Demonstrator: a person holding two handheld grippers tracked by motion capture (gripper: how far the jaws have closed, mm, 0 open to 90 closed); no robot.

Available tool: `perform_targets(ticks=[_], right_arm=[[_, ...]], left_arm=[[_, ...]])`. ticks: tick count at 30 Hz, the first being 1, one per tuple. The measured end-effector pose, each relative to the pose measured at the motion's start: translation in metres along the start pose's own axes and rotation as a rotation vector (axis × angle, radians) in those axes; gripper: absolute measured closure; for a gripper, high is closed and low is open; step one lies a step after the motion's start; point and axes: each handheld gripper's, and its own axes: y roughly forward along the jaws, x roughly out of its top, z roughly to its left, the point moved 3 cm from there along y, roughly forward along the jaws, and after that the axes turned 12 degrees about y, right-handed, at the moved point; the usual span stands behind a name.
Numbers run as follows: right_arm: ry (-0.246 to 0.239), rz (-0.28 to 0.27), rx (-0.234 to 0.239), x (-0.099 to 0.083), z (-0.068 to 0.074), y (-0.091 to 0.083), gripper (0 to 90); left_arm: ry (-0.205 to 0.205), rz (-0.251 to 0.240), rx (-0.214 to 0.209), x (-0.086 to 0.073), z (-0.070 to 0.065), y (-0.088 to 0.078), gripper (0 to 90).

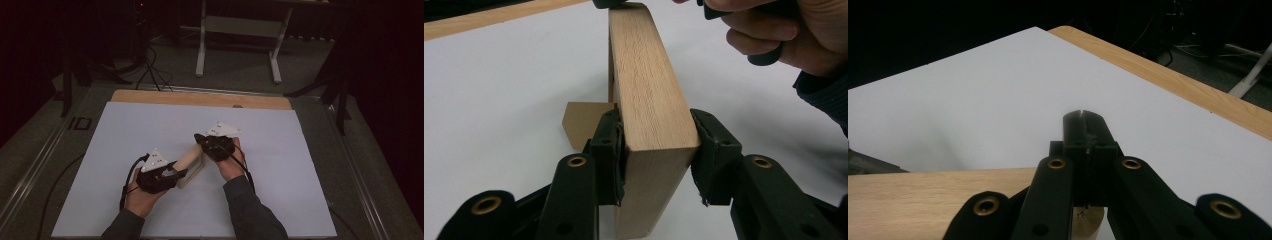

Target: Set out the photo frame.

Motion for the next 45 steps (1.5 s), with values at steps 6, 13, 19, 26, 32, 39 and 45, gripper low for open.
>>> perform_targets(ticks=[6,13,19,26,32,39,45], right_arm=[[-0.005,0.009,-0.007,0.0,-0.001,0.003,90.0],[-0.009,0.047,-0.019,0.002,-0.001,0.001,90.0],[-0.016,0.056,-0.031,0.002,-0.001,-0.002,90.0],[-0.014,0.059,-0.043,0.002,-0.003,-0.004,90.0],[0.001,0.068,-0.049,0.0,-0.004,-0.01,89.9],[0.002,0.076,-0.047,-0.002,-0.005,-0.017,90.0],[0.003,0.083,-0.036,-0.003,-0.005,-0.02,89.8]], left_arm=[[0.001,0.002,-0.004,0.0,0.0,0.0,60.1],[-0.008,0.004,0.009,0.0,0.002,0.0,59.3],[-0.038,0.0,0.021,-0.002,0.007,0.0,57.8],[-0.074,-0.001,0.054,-0.004,0.014,0.002,52.5],[-0.09,0.022,0.097,-0.011,0.02,0.007,49.5],[-0.133,0.032,0.125,-0.017,0.029,0.008,51.8],[-0.145,0.026,0.112,-0.021,0.033,0.009,53.4]])
